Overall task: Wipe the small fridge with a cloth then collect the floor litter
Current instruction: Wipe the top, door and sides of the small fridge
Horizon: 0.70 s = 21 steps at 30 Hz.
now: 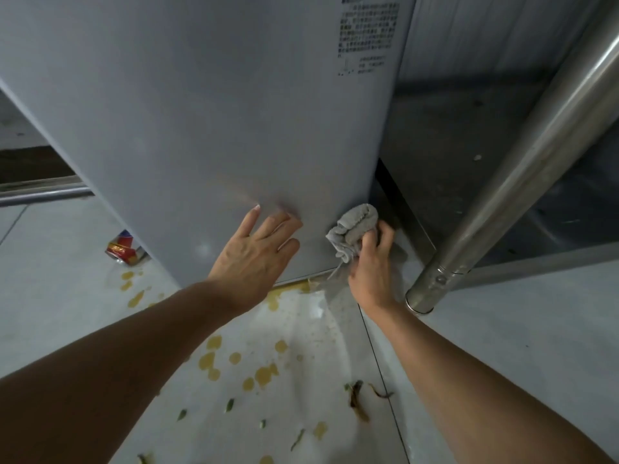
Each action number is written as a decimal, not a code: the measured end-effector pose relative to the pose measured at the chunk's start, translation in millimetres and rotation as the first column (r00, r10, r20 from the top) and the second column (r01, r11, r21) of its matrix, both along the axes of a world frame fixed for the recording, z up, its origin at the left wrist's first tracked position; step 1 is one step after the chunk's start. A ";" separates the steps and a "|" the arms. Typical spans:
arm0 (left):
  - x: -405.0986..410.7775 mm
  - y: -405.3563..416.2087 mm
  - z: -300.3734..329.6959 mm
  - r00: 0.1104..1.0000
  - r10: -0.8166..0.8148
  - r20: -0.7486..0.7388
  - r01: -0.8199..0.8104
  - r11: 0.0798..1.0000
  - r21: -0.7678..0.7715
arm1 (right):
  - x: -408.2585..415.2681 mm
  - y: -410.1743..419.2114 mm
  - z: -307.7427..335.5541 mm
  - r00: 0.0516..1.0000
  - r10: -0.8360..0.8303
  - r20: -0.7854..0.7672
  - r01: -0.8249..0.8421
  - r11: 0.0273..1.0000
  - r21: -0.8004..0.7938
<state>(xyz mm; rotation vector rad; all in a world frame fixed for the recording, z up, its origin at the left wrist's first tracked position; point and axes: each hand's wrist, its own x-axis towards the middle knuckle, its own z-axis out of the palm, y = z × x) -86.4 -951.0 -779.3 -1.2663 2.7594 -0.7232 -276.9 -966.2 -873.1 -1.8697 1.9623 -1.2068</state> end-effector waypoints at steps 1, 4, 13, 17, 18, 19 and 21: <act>-0.3 0.7 3.1 1.000 0.006 0.008 -0.006 1.000 -0.004 | 0.2 2.3 3.1 1.000 -0.008 0.023 0.007 1.000 0.029; -1.8 1.8 11.9 0.999 0.035 0.034 -0.034 0.999 -0.013 | 5.7 3.9 31.1 0.987 -0.020 0.158 0.027 0.999 -0.047; -2.5 -3.1 1.1 0.997 0.022 0.080 -0.023 1.000 0.018 | 12.5 -26.8 54.2 0.935 -0.104 0.339 0.201 0.943 -0.265; -1.6 -8.4 -16.9 0.996 -0.018 0.088 0.017 1.000 0.015 | 8.8 -22.3 1.0 0.907 -0.183 0.379 0.165 0.983 0.079; 0.3 -9.2 -20.5 0.996 -0.034 0.080 0.033 0.999 0.013 | 7.8 -22.2 -7.0 0.907 -0.215 0.363 0.173 0.974 0.145; 2.8 -9.9 -24.3 0.996 -0.053 0.068 0.052 0.999 0.012 | 6.9 -23.7 -15.1 0.905 -0.245 0.348 0.185 0.963 0.199; 9.0 -11.0 -31.0 0.995 -0.088 0.054 0.087 0.996 0.019 | 7.2 -29.4 -25.3 0.886 -0.308 0.346 0.209 0.932 0.296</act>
